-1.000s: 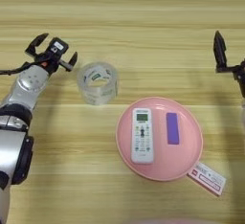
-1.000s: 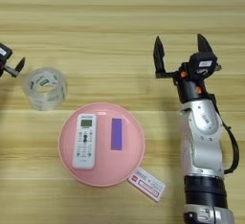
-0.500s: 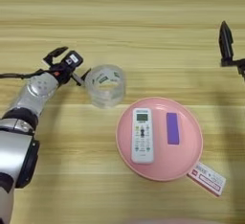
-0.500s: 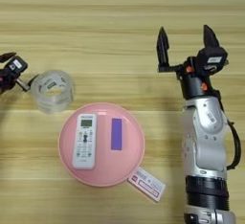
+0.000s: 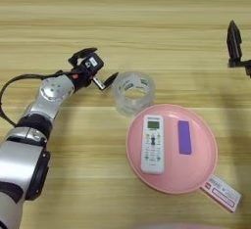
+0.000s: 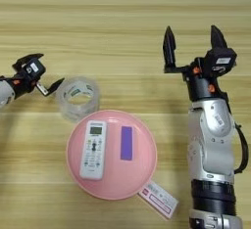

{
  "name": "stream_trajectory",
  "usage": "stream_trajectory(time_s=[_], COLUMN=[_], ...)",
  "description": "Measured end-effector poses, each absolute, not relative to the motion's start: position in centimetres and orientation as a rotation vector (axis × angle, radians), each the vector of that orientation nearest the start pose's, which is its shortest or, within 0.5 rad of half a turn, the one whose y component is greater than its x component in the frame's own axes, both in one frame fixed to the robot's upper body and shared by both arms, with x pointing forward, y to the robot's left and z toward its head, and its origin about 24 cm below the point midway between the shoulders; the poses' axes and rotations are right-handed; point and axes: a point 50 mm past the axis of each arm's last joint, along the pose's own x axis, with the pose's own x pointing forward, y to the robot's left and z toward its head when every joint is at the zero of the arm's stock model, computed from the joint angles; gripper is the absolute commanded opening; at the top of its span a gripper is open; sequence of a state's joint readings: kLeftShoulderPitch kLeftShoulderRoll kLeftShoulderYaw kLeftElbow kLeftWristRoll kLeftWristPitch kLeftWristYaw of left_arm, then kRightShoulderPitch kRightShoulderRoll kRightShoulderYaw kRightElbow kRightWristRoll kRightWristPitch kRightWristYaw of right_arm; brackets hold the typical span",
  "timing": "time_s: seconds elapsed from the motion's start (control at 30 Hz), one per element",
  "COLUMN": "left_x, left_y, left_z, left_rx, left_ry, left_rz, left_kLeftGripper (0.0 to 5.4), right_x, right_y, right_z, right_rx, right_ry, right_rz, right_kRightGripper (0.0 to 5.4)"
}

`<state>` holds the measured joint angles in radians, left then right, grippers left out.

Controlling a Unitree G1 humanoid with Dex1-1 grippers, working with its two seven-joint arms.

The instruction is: Move the objects on the table

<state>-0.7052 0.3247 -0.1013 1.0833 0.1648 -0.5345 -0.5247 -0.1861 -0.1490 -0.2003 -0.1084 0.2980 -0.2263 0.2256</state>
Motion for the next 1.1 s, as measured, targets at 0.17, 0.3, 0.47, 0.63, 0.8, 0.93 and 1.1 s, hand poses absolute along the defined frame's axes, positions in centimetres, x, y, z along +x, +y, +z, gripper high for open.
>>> stream_trajectory(time_s=[0.17,0.3,0.47,0.63,0.8,0.93,1.1], left_x=[34.9,34.4,34.0,33.7,33.6,32.7,30.7], left_y=[15.4,14.5,13.8,13.7,14.0,13.5,13.2], left_z=[6.4,6.9,7.8,8.4,10.4,12.0,13.0], left_rx=[0.539,0.529,0.525,0.51,0.443,0.332,0.215], left_ry=[-0.078,-0.119,-0.163,-0.193,-0.313,-0.437,-0.548], left_rz=[-0.728,-0.766,-0.795,-0.785,-0.687,-0.62,-0.556], left_kLeftGripper=[5.4,5.4,5.4,5.4,5.4,5.4,5.4], right_x=[27.0,27.0,27.0,27.0,27.0,27.0,27.0], right_y=[-20.1,-20.1,-20.1,-20.1,-20.2,-20.3,-20.5], right_z=[14.3,14.3,14.3,14.3,14.3,14.4,14.4], right_rx=[0.083,0.084,0.084,0.084,0.082,0.077,0.069], right_ry=[-0.556,-0.556,-0.556,-0.556,-0.556,-0.556,-0.549], right_rz=[0.093,0.092,0.091,0.09,0.089,0.09,0.095], right_kRightGripper=[5.38,5.38,5.38,5.38,5.38,5.38,5.38])
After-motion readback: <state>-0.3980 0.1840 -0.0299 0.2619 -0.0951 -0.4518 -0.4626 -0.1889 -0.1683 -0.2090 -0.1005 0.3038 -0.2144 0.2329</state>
